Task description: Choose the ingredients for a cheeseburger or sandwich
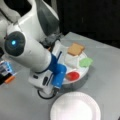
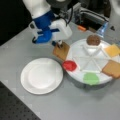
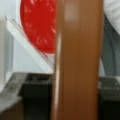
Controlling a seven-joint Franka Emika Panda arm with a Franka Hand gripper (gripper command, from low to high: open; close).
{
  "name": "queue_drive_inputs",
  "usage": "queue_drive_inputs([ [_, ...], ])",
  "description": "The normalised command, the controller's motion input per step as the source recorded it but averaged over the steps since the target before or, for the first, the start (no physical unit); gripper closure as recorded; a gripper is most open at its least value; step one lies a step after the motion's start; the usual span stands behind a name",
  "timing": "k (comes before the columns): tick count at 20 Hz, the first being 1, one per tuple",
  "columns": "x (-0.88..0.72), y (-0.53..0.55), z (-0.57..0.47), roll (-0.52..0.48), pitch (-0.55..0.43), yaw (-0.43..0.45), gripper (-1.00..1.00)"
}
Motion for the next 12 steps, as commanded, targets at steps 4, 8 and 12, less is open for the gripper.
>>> queue_drive_inputs([
  [4,0.26,-0.27,0.02,0.231,0.118,0.163,1.00],
  [8,0.36,-0.18,-0.17,0.314,0.002,0.096,1.00],
  [12,0.46,-0.16,-0.29,0.338,-0.093,-0.020,1.00],
])
